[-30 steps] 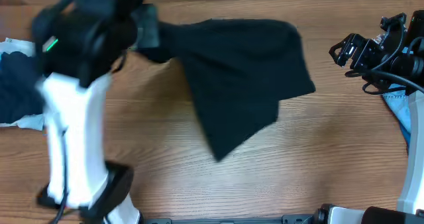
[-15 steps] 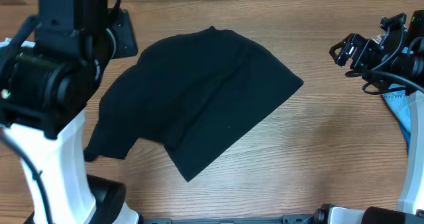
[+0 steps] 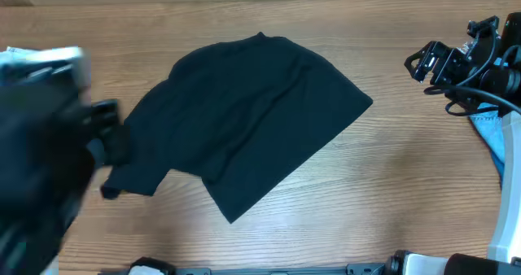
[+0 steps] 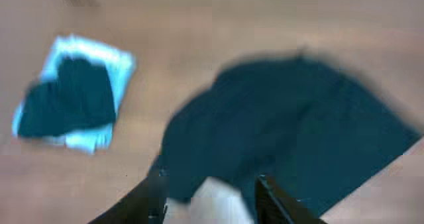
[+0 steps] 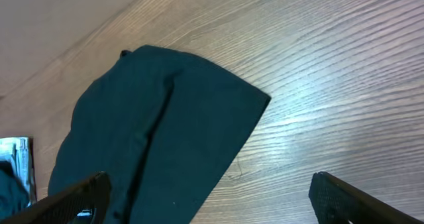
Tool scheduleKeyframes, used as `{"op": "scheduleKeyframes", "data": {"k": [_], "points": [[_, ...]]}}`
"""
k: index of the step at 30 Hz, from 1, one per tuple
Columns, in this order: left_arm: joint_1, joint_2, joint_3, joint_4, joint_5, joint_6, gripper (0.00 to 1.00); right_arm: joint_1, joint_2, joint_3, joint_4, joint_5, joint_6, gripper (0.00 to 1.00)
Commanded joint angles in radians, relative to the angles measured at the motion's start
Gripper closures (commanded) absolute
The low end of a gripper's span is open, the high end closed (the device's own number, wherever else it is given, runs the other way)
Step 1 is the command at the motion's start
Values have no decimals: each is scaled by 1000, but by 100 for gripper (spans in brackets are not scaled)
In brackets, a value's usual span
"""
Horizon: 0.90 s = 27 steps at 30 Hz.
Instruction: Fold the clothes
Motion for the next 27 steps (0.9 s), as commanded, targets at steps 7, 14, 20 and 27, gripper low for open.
{"op": "scheduleKeyframes", "data": {"k": [7, 14, 20, 27], "points": [[-2, 259, -482, 220, 98, 8, 60, 0, 3, 0, 3, 6, -2, 0], [-2, 268, -449, 232, 117, 43, 60, 0, 3, 0, 5, 5, 1, 0], [-2, 193, -306, 87, 101, 72, 55, 0, 3, 0, 204, -100, 230, 0], [-2, 65, -265, 139, 101, 87, 39, 224, 103, -14, 35, 46, 181, 81]]}}
